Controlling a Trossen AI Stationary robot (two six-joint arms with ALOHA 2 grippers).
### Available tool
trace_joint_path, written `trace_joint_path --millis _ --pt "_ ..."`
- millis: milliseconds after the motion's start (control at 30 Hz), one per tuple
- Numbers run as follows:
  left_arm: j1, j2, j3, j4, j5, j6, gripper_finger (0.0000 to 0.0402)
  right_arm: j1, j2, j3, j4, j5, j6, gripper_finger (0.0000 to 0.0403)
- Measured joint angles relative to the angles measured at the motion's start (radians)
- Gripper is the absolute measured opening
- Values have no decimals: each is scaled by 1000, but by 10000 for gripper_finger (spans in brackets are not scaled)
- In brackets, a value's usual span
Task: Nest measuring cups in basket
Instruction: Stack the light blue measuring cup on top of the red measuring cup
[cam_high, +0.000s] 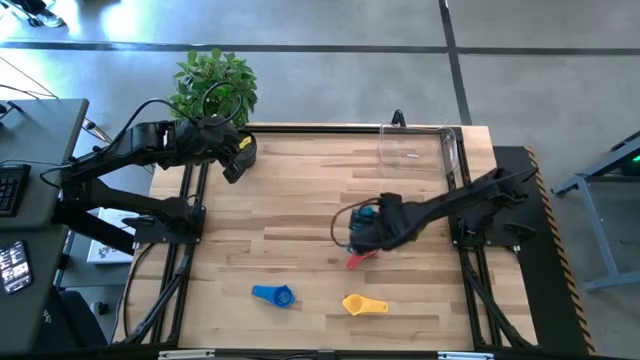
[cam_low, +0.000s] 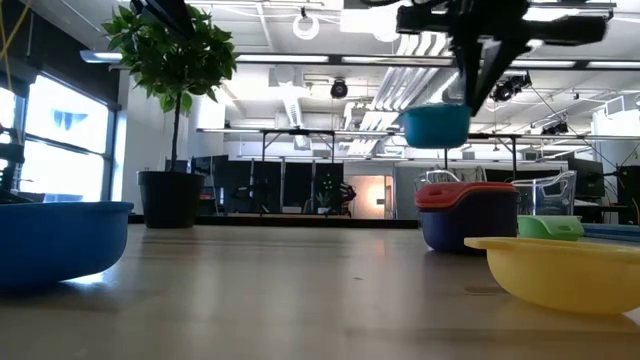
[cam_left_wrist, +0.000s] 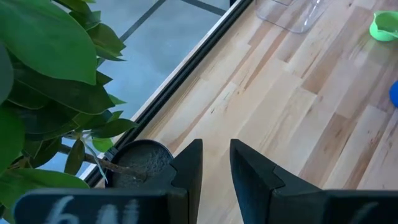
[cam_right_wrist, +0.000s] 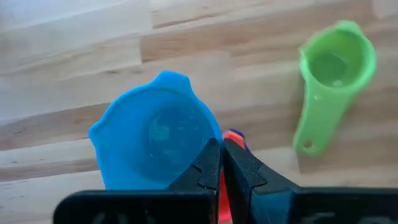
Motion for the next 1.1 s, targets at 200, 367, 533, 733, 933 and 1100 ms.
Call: trace_joint_path --millis 200,367,533,733,933,1100 --pt "0 0 0 0 0 0 74 69 1 -5 -15 -32 93 0" --pt "0 0 0 0 0 0 74 78 15 -17 3 -61 97 0" --pt "0 0 0 1 0 0 74 78 56 -17 15 -123 100 0" --pt "0 0 0 0 0 0 74 78 84 -17 35 -149 103 0" --pt "0 0 0 0 1 0 74 63 96 -17 37 -171 103 0" --pt "0 0 0 0 9 0 74 42 113 -17 39 -176 103 0"
